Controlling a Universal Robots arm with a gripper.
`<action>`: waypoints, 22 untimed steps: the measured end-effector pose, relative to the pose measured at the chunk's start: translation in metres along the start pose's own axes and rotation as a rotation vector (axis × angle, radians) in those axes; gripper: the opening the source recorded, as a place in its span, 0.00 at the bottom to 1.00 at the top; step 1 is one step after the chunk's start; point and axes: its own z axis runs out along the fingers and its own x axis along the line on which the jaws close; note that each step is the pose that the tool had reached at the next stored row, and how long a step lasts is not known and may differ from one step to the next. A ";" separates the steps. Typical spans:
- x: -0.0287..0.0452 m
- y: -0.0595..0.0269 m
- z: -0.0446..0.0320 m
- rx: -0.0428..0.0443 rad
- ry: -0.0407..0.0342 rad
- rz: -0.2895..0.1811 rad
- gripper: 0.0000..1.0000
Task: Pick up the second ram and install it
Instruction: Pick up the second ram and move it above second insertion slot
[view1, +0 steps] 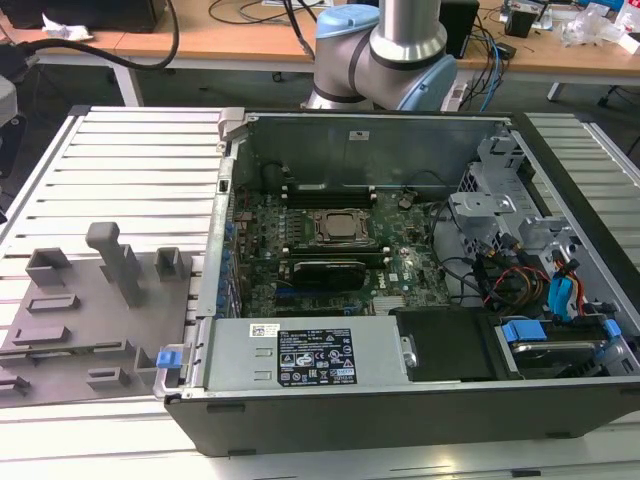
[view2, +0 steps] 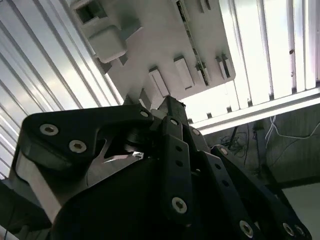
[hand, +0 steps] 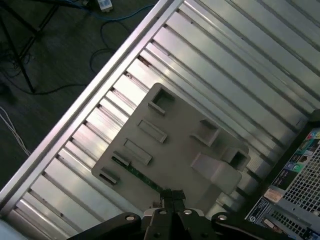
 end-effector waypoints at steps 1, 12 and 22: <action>0.0000 0.0000 0.0000 -0.0003 0.0006 -0.013 0.11; 0.0000 0.0000 0.0000 -0.0038 0.0074 -0.164 0.11; 0.0000 0.0000 0.0000 -0.0070 0.0135 -0.300 0.11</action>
